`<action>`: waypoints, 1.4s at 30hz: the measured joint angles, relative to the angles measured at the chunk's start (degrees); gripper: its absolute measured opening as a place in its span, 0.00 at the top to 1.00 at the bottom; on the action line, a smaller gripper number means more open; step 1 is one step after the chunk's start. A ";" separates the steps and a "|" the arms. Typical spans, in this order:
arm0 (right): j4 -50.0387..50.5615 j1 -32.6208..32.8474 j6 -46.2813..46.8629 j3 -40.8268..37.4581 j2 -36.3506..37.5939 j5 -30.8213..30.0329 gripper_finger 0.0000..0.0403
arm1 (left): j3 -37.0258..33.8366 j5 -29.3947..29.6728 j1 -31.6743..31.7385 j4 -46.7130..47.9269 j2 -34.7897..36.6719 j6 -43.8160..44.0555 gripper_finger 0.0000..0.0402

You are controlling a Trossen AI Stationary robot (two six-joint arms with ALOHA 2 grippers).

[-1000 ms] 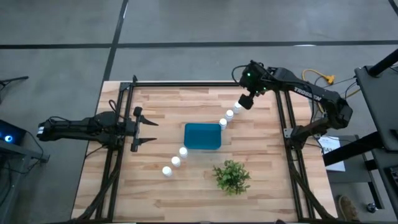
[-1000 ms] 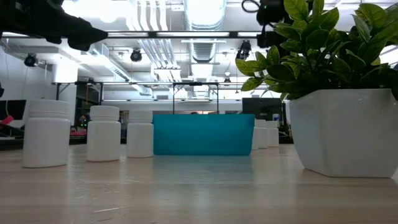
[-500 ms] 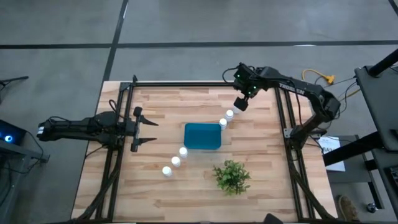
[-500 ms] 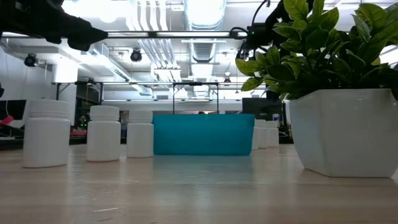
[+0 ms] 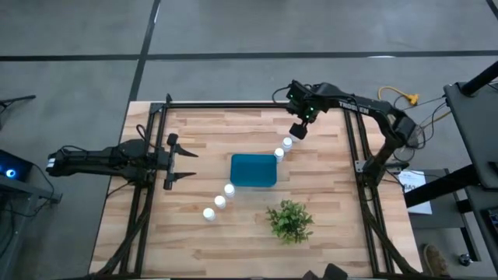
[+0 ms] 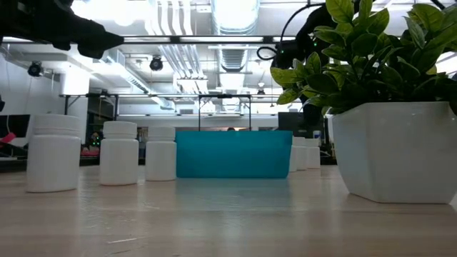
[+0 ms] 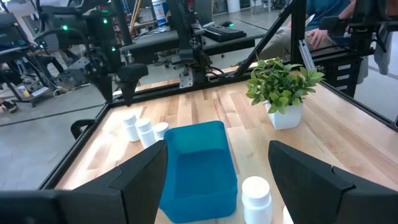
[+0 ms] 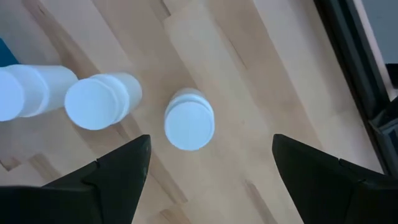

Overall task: Pick and place pill bottles into a basket
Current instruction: Put the white pill bottle in the blue bin

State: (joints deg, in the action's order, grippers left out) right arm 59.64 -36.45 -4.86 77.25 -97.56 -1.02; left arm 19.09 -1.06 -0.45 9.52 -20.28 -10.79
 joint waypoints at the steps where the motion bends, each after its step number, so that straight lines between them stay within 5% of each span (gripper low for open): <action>1: 0.00 0.00 -0.04 -0.01 -0.15 0.01 0.19 | 0.00 0.00 0.00 0.00 -0.06 0.00 0.35; 42: -3.63 0.04 1.02 -2.92 -0.88 1.55 0.19 | 0.00 -0.02 0.01 -0.02 -2.48 0.09 0.35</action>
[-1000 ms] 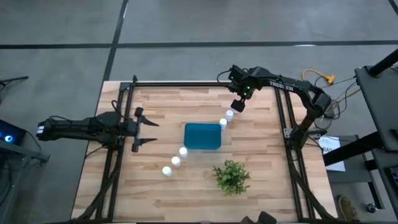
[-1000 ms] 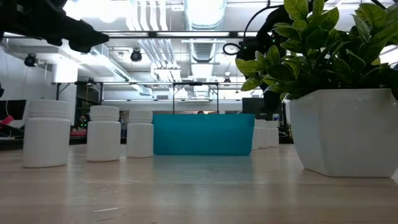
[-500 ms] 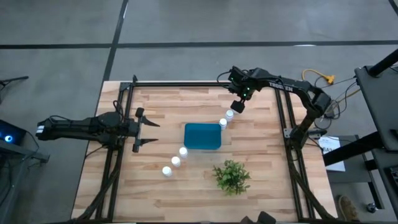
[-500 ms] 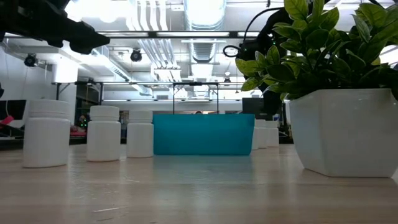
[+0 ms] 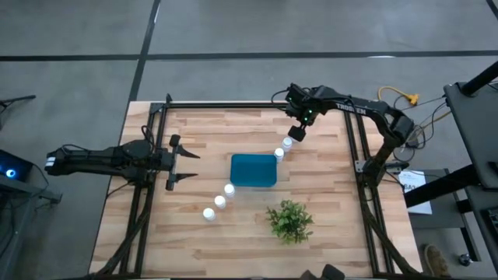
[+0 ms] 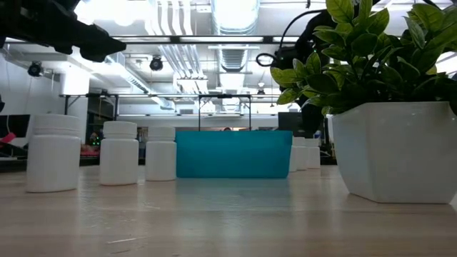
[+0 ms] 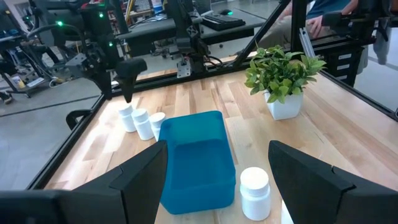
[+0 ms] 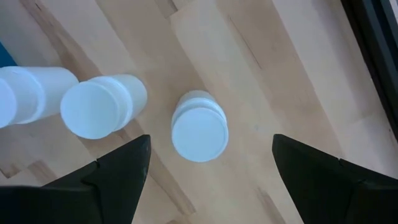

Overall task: Pick and place pill bottles into a basket
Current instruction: Put the white pill bottle in the blue bin

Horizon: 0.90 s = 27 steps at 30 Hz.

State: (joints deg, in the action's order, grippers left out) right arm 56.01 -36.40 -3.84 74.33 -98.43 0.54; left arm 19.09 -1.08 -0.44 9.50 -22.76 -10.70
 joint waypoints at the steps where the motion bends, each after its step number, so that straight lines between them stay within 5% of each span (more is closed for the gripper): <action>1: -0.12 0.00 -0.02 -0.01 -0.23 -0.02 0.19 | 0.00 0.02 0.01 0.00 0.00 0.00 0.35; 27: -1.36 0.00 -1.88 -0.05 -5.77 0.01 0.19 | 0.00 -0.01 0.00 0.01 -0.09 1.46 0.35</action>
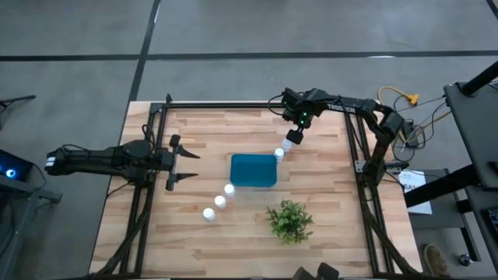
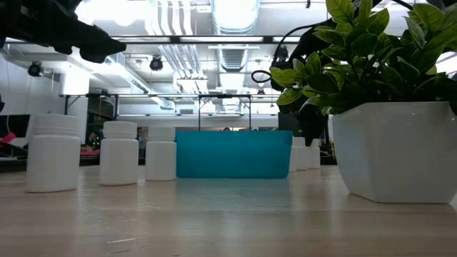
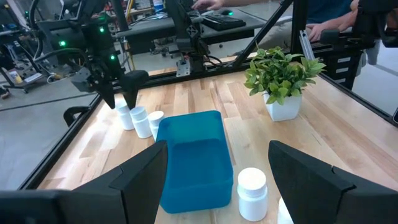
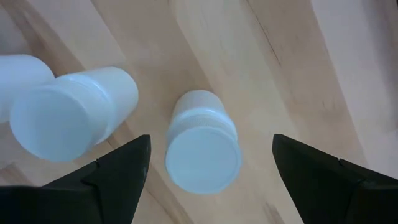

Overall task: Pick and place pill bottles into a basket
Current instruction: Put the white pill bottle in the blue bin

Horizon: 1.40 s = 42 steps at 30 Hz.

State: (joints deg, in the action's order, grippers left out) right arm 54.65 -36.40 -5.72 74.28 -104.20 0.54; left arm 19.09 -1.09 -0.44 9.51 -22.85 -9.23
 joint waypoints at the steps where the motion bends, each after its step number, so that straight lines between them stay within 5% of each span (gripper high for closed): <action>1: -0.01 0.00 0.00 0.00 0.00 0.27 0.19 | 0.00 0.00 0.00 0.01 0.00 0.00 0.35; 32: -2.77 0.00 0.37 -2.25 0.07 1.44 0.20 | 0.00 -0.01 0.01 0.01 0.00 0.00 0.35; 42: -3.49 -0.04 -0.47 -2.73 0.07 1.37 0.44 | 0.00 0.00 0.01 0.01 0.00 -0.02 0.35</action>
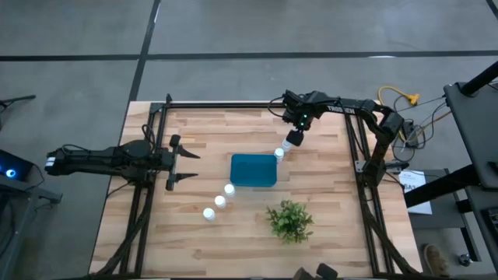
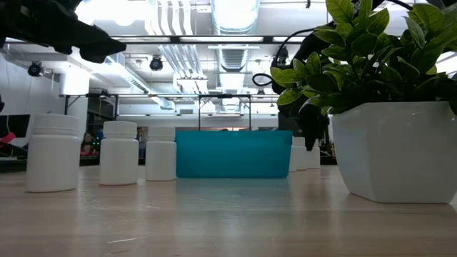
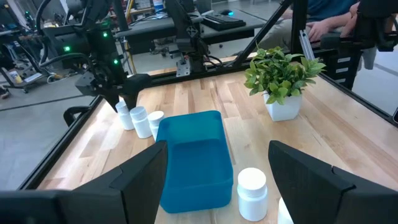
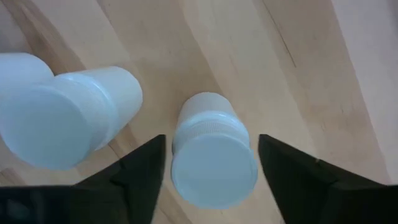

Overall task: Pick and place pill bottles into a basket
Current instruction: Put the white pill bottle in the blue bin

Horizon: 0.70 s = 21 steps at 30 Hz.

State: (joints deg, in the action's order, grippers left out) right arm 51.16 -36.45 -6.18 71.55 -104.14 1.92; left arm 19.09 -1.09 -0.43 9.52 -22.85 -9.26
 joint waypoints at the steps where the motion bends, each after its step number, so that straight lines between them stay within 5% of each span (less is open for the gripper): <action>1: -0.37 0.00 -0.03 0.02 0.00 0.01 0.48 | 0.00 0.00 -0.01 0.00 0.00 0.01 0.35; 6: -0.70 0.00 -0.49 0.07 0.13 -0.03 0.64 | 0.00 0.01 0.00 0.00 0.00 0.02 0.35; 21: 3.26 0.07 -1.74 3.33 0.02 -0.52 0.64 | 0.00 0.01 -0.02 -0.02 0.00 0.02 0.35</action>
State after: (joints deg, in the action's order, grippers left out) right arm 54.41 -36.38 -7.92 74.87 -104.12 1.39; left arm 19.09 -1.08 -0.44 9.50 -22.85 -9.24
